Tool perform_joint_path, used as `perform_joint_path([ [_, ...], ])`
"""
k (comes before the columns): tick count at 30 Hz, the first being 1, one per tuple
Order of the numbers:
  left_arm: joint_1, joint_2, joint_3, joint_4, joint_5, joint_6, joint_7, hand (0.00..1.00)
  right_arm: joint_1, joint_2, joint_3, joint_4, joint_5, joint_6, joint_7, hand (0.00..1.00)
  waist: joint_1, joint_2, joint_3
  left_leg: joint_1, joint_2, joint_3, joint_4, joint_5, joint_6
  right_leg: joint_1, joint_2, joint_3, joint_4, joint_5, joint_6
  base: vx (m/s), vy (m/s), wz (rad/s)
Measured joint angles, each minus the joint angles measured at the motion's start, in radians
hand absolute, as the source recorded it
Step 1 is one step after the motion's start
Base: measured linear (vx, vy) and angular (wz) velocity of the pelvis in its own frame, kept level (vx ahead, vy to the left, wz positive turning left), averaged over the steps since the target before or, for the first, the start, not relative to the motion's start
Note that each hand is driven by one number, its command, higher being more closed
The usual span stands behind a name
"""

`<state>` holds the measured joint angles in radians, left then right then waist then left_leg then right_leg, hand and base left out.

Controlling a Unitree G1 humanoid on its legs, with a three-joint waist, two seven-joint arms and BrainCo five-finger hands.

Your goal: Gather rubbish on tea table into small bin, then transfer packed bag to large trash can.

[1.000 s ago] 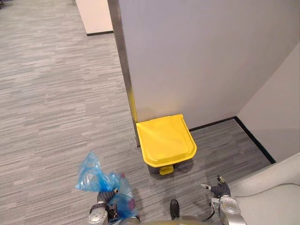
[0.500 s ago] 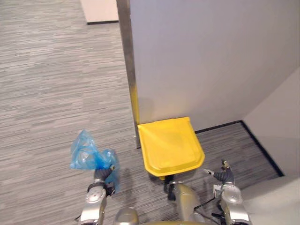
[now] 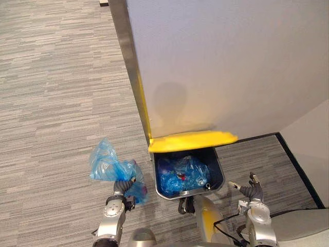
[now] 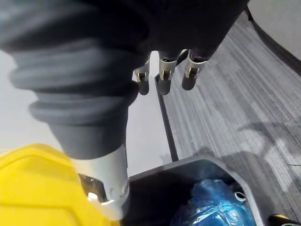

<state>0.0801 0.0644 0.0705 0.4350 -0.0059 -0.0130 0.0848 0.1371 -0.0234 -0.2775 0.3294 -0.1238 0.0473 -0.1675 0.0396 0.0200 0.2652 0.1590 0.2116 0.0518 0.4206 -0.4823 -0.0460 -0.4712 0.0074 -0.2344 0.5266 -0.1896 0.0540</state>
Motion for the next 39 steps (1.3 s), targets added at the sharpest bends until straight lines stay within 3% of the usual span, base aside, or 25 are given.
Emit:
perform_joint_path([
  [1, 0.0, -0.001, 0.0, 0.0, 0.0, 0.0, 0.0, 1.0, 0.001, -0.002, 0.013, 0.0, 0.0, 0.0, 0.001, 0.0, 0.002, 0.006, -0.008, -0.006, 0.012, 0.002, -0.014, -0.002, 0.004, -0.004, 0.007, -0.004, -0.003, 0.004, 0.003, -0.07, -0.124, 0.22],
  [2, 0.009, -0.002, 0.0, -0.003, 0.0, -0.001, -0.001, 1.0, 0.012, -0.002, 0.044, -0.002, 0.001, -0.001, 0.005, 0.0, 0.002, 0.012, -0.021, -0.008, 0.023, 0.002, -0.056, -0.018, 0.003, -0.054, 0.023, 0.056, 0.097, -0.004, -0.047, -0.01, -0.125, 0.55],
  [3, 0.013, 0.01, 0.001, -0.002, 0.0, 0.003, -0.001, 1.0, 0.03, 0.0, 0.085, -0.001, 0.006, 0.0, 0.021, 0.0, -0.001, -0.027, -0.035, -0.008, -0.002, -0.035, -0.084, -0.009, -0.023, -0.037, 0.025, 0.16, 0.125, -0.068, -0.043, 0.01, -0.124, 0.52],
  [4, 0.014, 0.0, 0.002, -0.002, 0.0, 0.005, 0.001, 1.0, 0.024, -0.004, 0.099, 0.0, 0.006, 0.001, 0.025, 0.0, 0.004, -0.013, -0.033, -0.011, 0.007, -0.044, -0.086, -0.007, -0.028, -0.034, 0.032, 0.146, 0.121, -0.073, -0.031, 0.0, -0.111, 0.61],
  [5, 0.018, -0.001, 0.001, -0.004, 0.0, 0.005, 0.001, 1.0, 0.016, -0.004, 0.124, -0.004, 0.006, -0.001, 0.032, 0.0, 0.004, 0.0, -0.039, -0.035, 0.02, -0.063, -0.087, 0.004, -0.009, -0.03, 0.025, 0.114, 0.093, -0.06, -0.018, -0.02, -0.137, 0.62],
  [6, 0.015, -0.004, -0.005, -0.006, 0.0, 0.004, -0.003, 1.0, -0.001, -0.006, 0.158, -0.007, 0.006, -0.001, 0.04, 0.0, 0.003, 0.002, -0.04, -0.072, 0.021, -0.093, -0.088, 0.044, 0.0, -0.034, 0.006, 0.085, 0.078, -0.05, -0.016, -0.03, -0.172, 0.83],
  [10, 0.016, -0.01, -0.025, -0.053, 0.0, 0.001, 0.001, 1.0, -0.034, -0.002, 0.261, -0.076, 0.009, -0.005, 0.04, 0.0, 0.007, -0.001, -0.041, -0.174, 0.036, -0.131, -0.087, 0.145, -0.056, -0.036, -0.03, 0.002, 0.003, -0.021, -0.045, -0.03, -0.129, 0.76],
  [13, 0.009, -0.02, -0.031, -0.062, -0.001, -0.005, 0.005, 1.0, -0.087, -0.003, 0.305, -0.083, 0.02, -0.024, 0.039, 0.0, 0.02, -0.001, -0.04, -0.254, 0.035, -0.132, -0.029, 0.146, -0.058, -0.048, -0.045, -0.032, -0.018, -0.005, -0.028, -0.08, -0.047, 0.44],
  [14, 0.005, -0.025, -0.034, -0.063, -0.001, -0.009, 0.006, 1.0, -0.111, -0.004, 0.312, -0.082, 0.034, -0.024, 0.037, 0.0, 0.033, -0.003, -0.039, -0.263, 0.038, -0.134, -0.037, 0.144, -0.058, -0.056, -0.046, -0.036, -0.018, -0.003, -0.024, -0.12, -0.069, 0.42],
  [17, -0.004, -0.019, -0.031, -0.07, -0.003, -0.017, 0.011, 1.0, -0.18, -0.005, 0.336, -0.082, 0.049, -0.027, 0.035, 0.0, 0.036, -0.02, -0.025, -0.312, 0.03, -0.176, -0.08, 0.134, -0.074, -0.086, -0.044, -0.034, -0.041, 0.011, -0.003, -0.11, -0.067, 0.45],
  [20, -0.013, -0.012, -0.031, -0.07, -0.024, -0.023, 0.026, 1.0, -0.251, -0.01, 0.358, -0.082, 0.081, -0.033, 0.032, 0.0, 0.061, -0.041, -0.012, -0.341, 0.025, -0.218, -0.106, 0.135, -0.074, -0.097, -0.042, -0.044, -0.081, 0.05, -0.006, -0.09, -0.052, 0.25],
  [24, -0.019, -0.007, -0.038, -0.07, -0.034, -0.035, 0.03, 1.0, -0.384, -0.071, 0.354, -0.082, 0.097, -0.039, 0.014, 0.0, 0.087, -0.048, -0.002, -0.384, 0.017, -0.248, -0.089, 0.149, -0.07, -0.125, -0.038, -0.054, -0.092, 0.058, -0.011, -0.05, -0.061, 0.0],
  [29, -0.061, 0.014, -0.041, -0.067, -0.056, -0.042, 0.03, 1.0, -0.477, -0.145, 0.325, -0.074, 0.126, -0.041, -0.007, 0.0, 0.083, -0.054, 0.037, -0.39, 0.02, -0.283, -0.106, 0.167, -0.096, -0.13, -0.02, -0.039, -0.094, 0.06, -0.007, -0.02, -0.057, 0.09],
  [39, -0.063, 0.079, -0.072, -0.054, -0.103, -0.073, 0.023, 1.0, -0.667, -0.237, 0.332, 0.12, 0.165, -0.041, -0.005, 0.0, 0.054, -0.064, 0.055, -0.39, -0.009, -0.275, -0.106, 0.194, -0.106, -0.123, -0.007, 0.022, -0.119, 0.087, -0.005, 0.01, 0.008, -0.01],
])
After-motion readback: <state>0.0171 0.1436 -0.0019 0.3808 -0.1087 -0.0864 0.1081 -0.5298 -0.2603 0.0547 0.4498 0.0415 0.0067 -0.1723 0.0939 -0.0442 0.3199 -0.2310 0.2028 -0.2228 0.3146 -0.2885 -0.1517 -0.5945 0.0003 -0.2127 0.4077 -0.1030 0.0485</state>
